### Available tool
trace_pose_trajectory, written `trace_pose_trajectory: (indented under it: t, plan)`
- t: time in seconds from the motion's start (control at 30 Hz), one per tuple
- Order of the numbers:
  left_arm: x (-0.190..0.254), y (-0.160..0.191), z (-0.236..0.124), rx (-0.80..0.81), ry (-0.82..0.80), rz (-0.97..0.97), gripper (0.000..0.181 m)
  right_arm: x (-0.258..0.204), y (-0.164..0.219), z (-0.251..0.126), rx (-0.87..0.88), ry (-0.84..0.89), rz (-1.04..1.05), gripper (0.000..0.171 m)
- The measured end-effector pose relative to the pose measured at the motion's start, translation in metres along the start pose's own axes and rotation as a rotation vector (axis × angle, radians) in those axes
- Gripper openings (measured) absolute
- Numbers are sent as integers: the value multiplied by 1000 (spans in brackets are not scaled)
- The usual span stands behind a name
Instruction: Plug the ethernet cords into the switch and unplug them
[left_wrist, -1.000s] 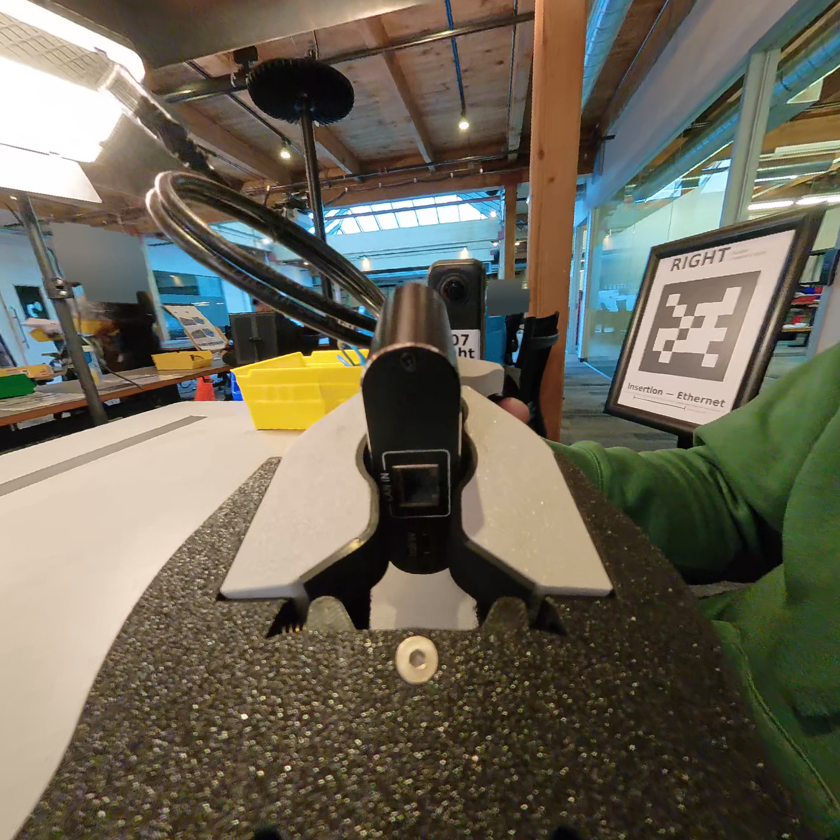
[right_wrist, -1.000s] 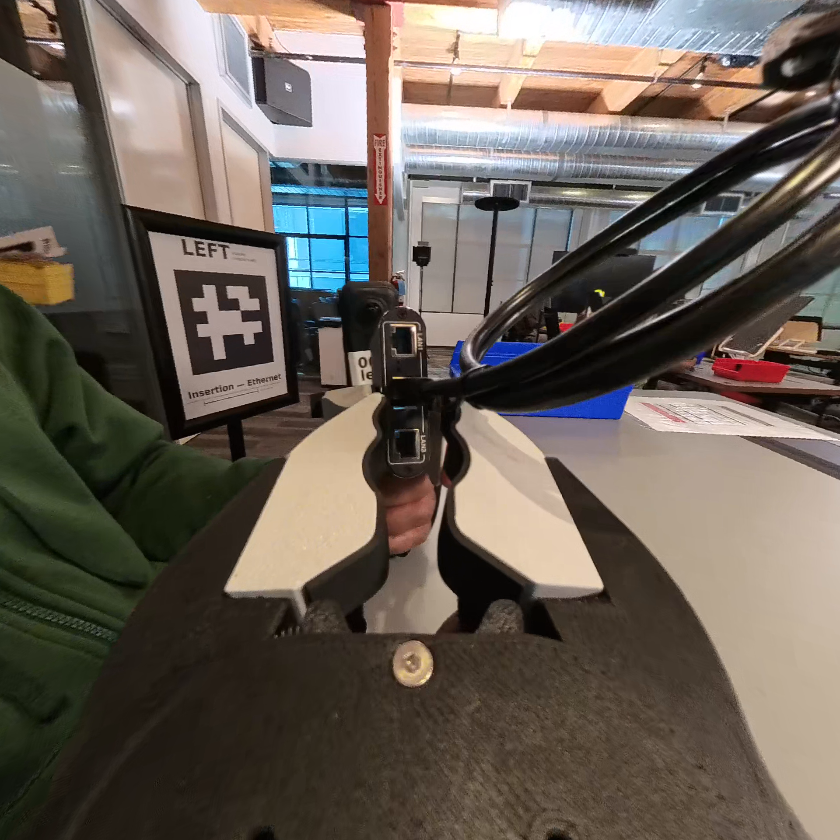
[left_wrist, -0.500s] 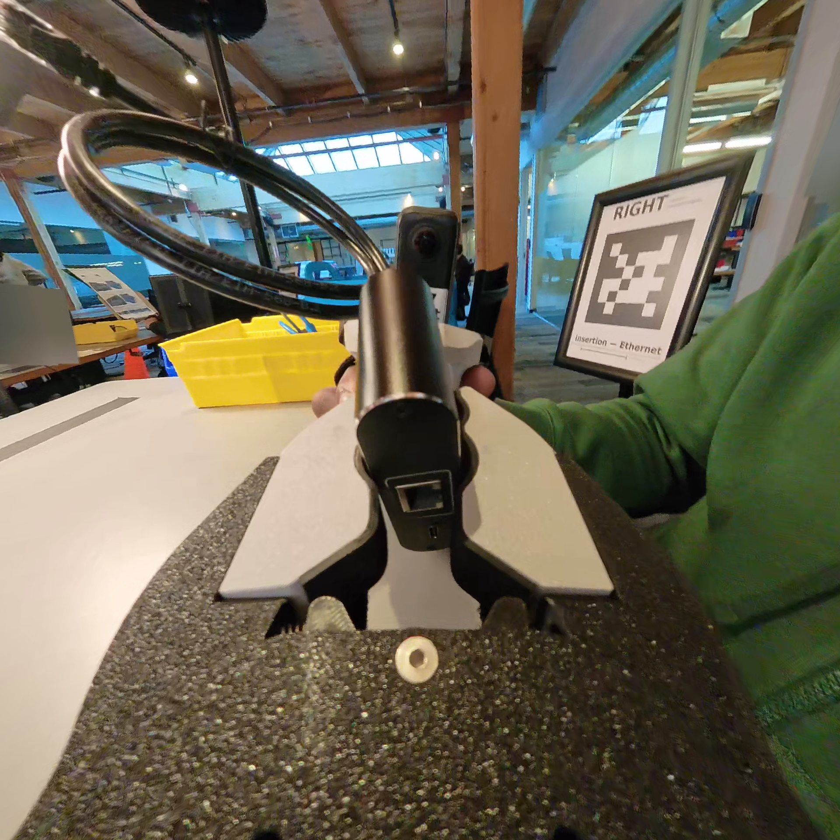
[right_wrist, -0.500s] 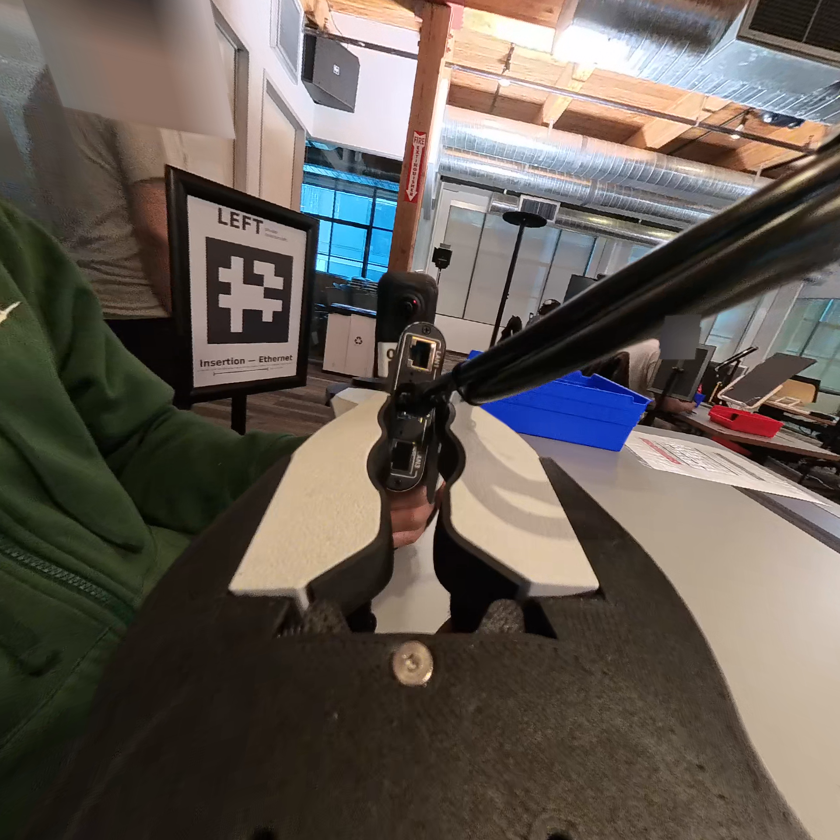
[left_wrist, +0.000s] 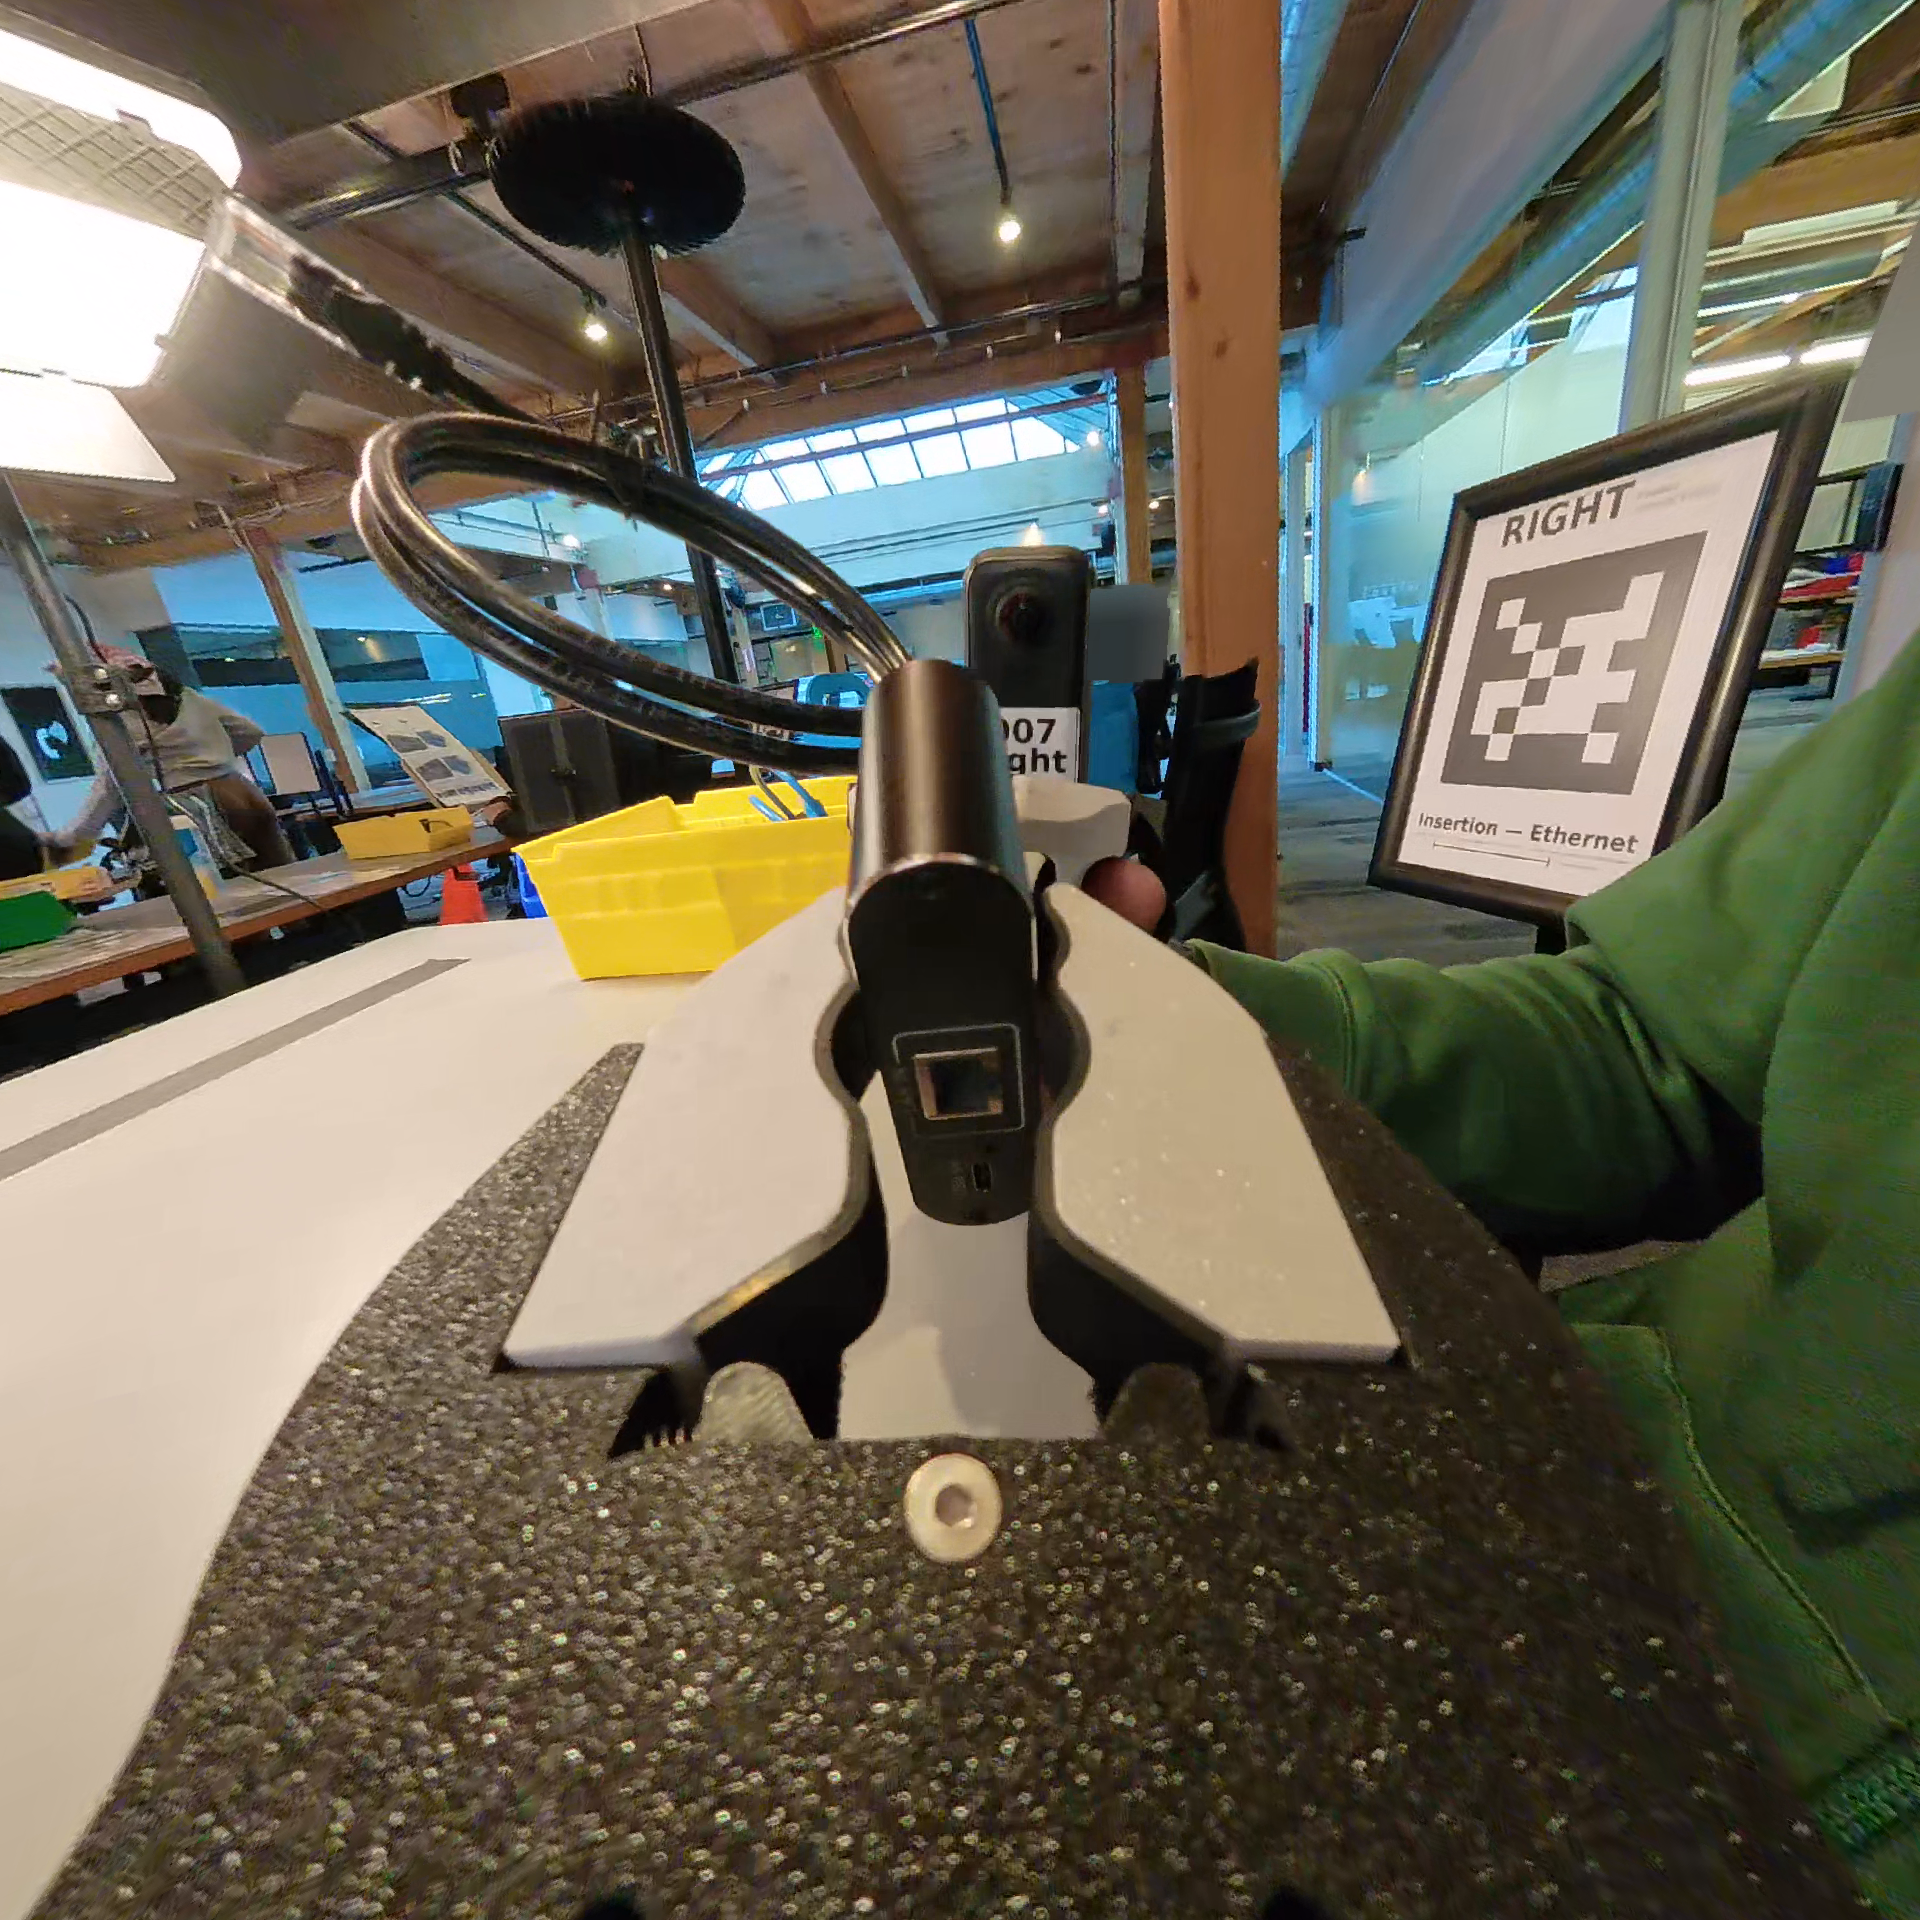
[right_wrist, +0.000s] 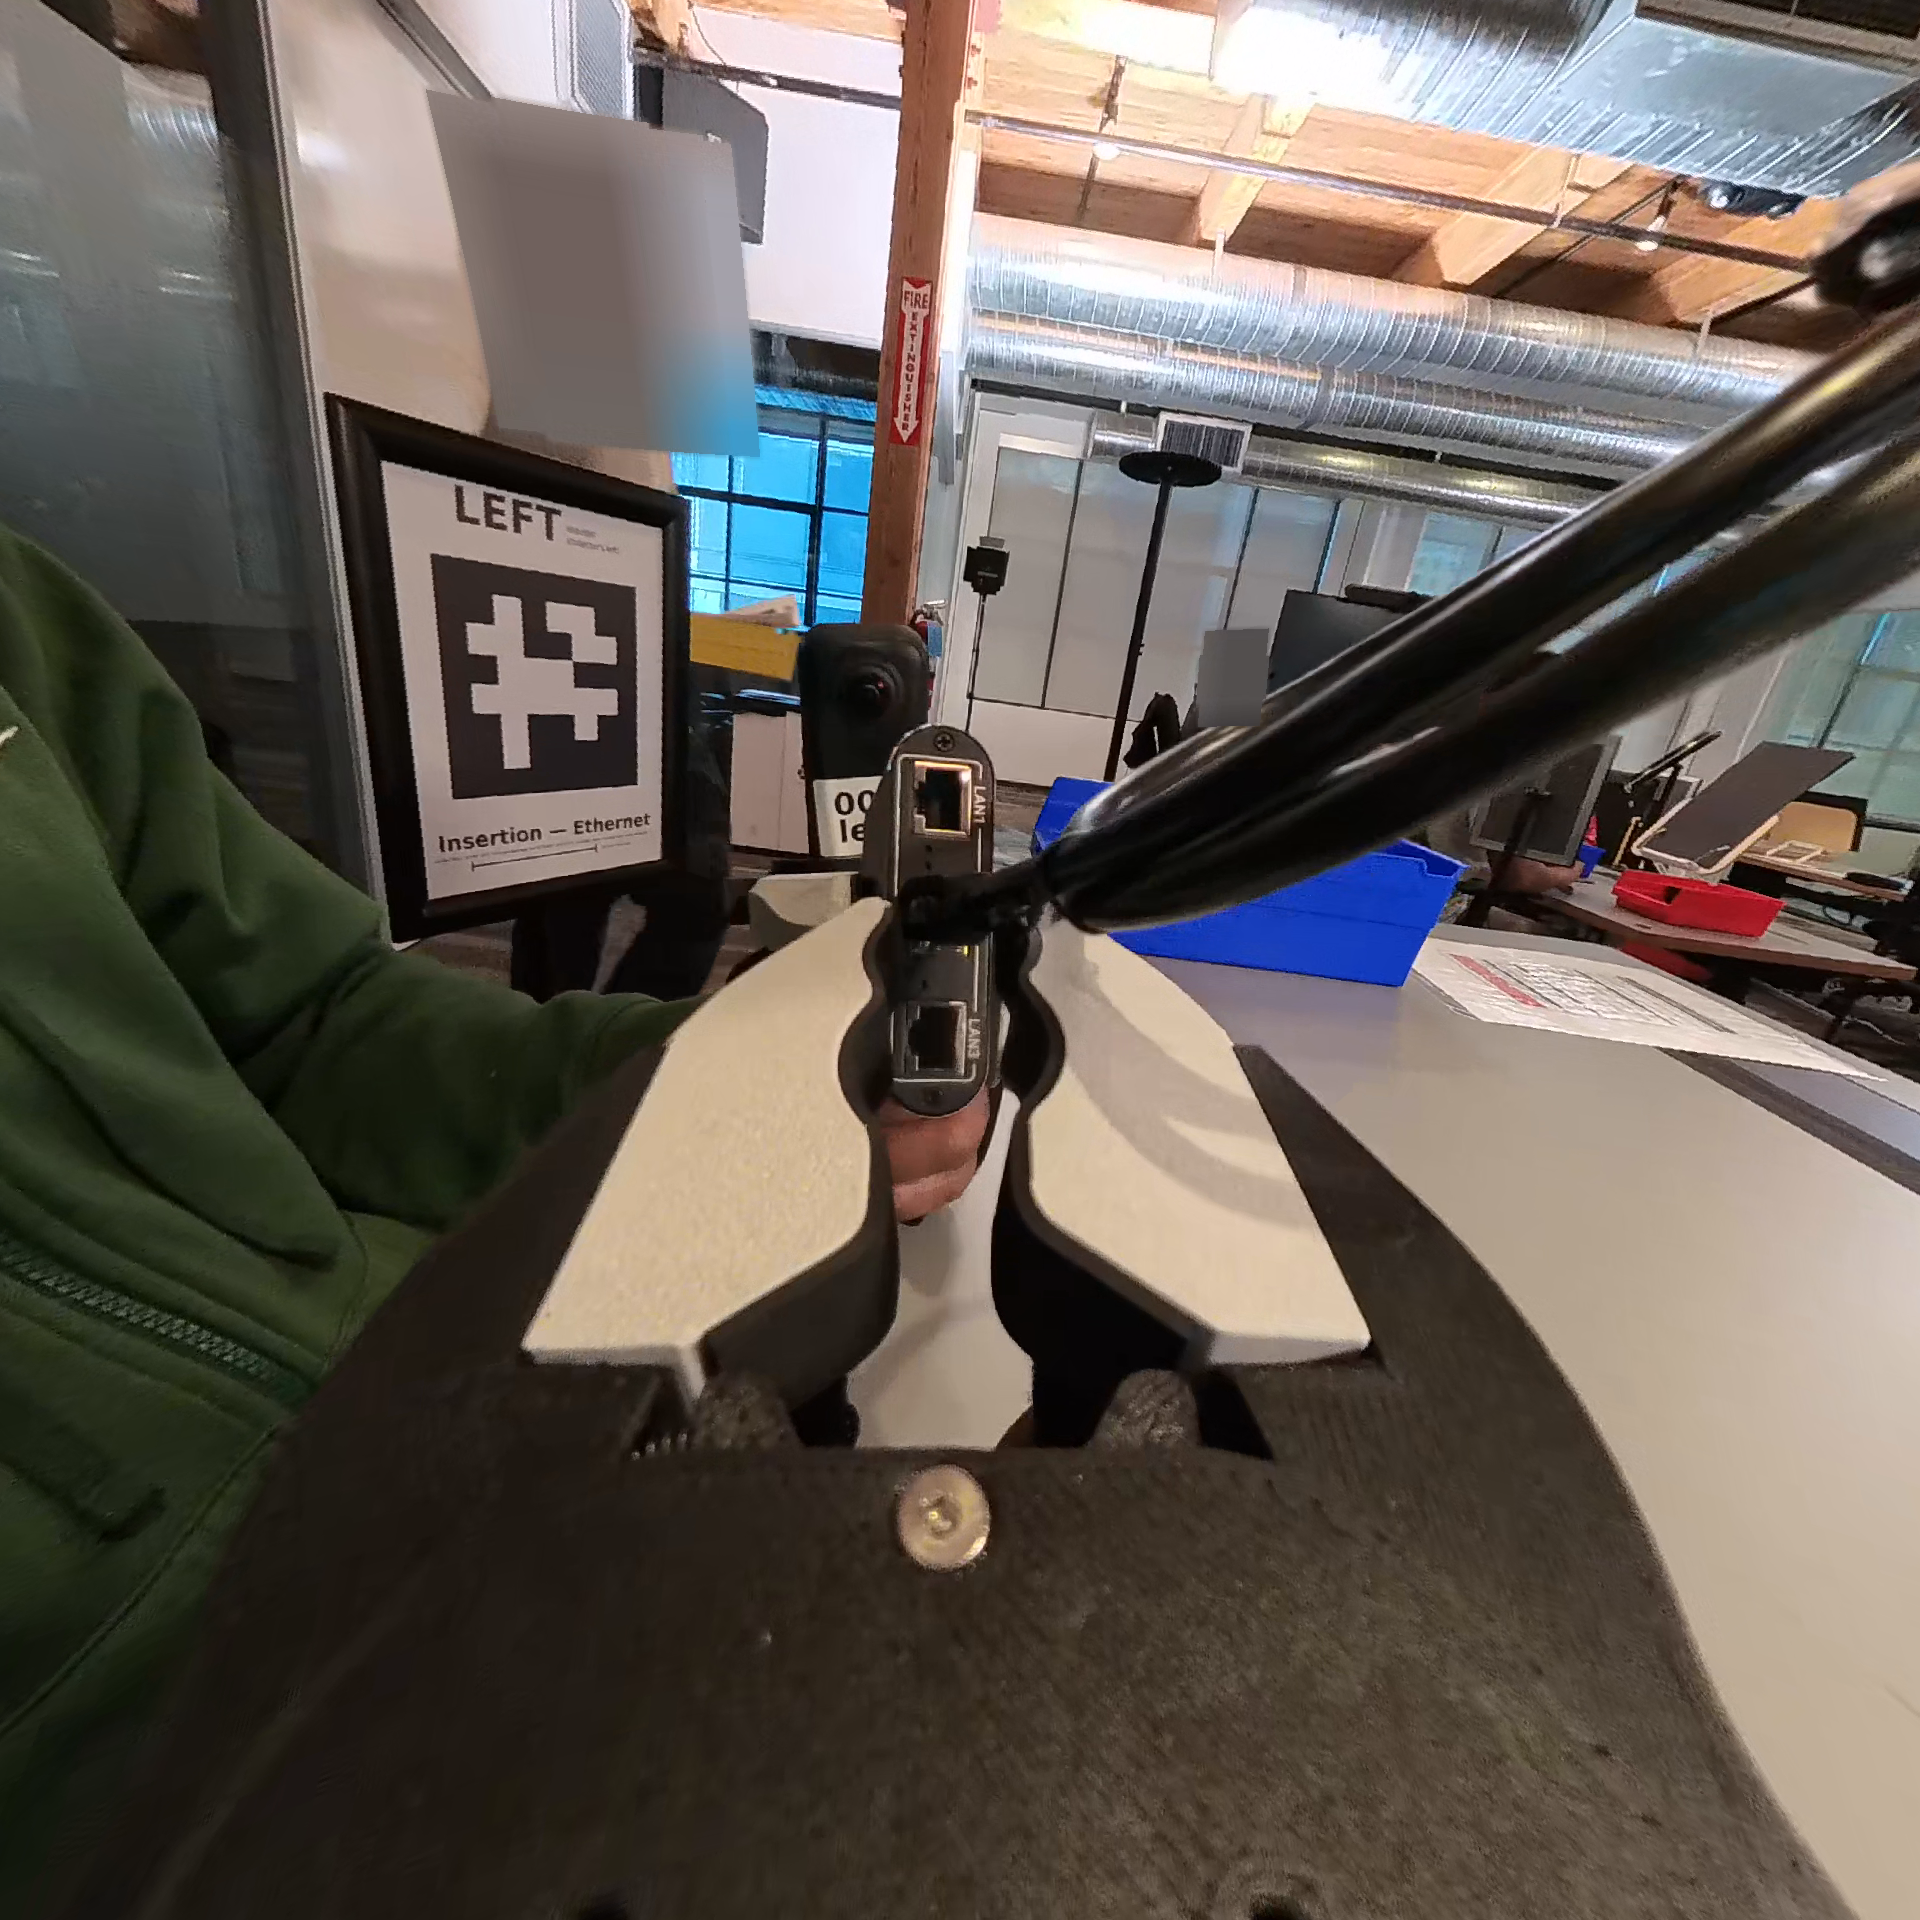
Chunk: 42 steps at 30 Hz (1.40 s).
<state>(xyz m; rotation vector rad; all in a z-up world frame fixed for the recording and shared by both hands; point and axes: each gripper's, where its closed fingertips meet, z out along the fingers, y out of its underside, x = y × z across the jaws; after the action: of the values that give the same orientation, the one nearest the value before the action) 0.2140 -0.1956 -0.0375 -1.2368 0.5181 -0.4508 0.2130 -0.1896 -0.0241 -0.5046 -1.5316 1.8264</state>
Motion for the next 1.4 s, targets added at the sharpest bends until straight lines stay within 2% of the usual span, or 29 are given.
trace_pose_trajectory:
  t: [0.13, 0.3, 0.57, 0.9, 1.13, 1.4]
  plan:
    - [-6, 2, -1, -22, -60, 44, 28, 7, 4, 1, -15, 63, -25, 22]
    - [-8, 2, -1, -19, -57, 27, 27, 10, 6, 3, -30, 100, -58, 25]
    - [-6, 2, -1, -19, -41, 25, 28, 8, 6, 4, -25, 89, -48, 24]
    - [-11, 5, -2, -46, -88, 67, 28, 10, 11, 5, -29, 58, 87, 20]
    - [-15, 5, -3, -48, -132, 88, 28, 21, 10, 4, -33, 155, 10, 29]
    - [-13, 2, -5, -27, -115, 87, 28, 15, 4, 6, 14, 124, 18, 24]
